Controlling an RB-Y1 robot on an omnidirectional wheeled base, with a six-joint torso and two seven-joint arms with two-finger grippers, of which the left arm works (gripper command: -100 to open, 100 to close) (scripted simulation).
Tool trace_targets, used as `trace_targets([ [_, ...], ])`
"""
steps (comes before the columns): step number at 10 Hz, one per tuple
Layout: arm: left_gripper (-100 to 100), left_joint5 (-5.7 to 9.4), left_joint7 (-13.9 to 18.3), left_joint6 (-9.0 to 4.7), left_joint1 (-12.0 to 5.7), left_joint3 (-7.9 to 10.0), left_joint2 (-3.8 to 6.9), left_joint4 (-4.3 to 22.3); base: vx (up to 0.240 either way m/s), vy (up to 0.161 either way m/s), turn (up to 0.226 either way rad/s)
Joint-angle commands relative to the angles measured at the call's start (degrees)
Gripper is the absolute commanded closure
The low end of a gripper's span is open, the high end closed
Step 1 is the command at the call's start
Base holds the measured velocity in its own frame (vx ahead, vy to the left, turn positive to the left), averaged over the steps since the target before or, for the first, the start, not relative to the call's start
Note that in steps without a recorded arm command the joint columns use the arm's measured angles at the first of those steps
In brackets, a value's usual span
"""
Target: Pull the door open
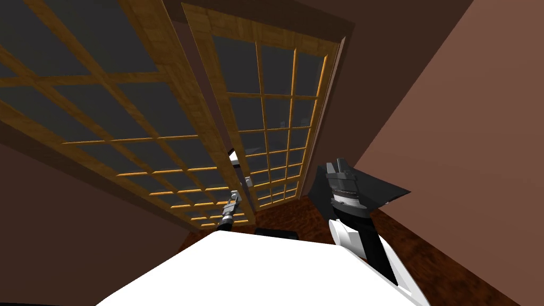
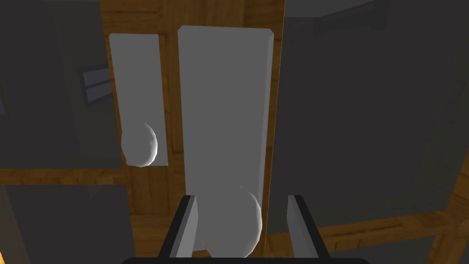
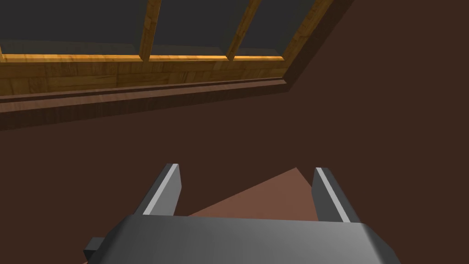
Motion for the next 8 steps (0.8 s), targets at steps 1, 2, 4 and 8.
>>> trace_targets([
  [1, 100, 0.6, 0.49, -0.86, -0.25, 1.18, 0.91, 2.86, -0.115, -0.033, 0.048],
  [2, 100, 0.6, 0.49, -0.86, -0.25, 1.18, 0.91, 3.47, -0.062, -0.016, -0.006],
  [4, 100, 0.76, 2.03, -0.84, 0.62, 1.23, 1.09, 3.58, -0.068, -0.004, 0.015],
  [8, -100, 0.12, 4.62, -2.06, 1.25, 0.13, 1.86, 4.15, -0.098, 0.011, 0.013],
])
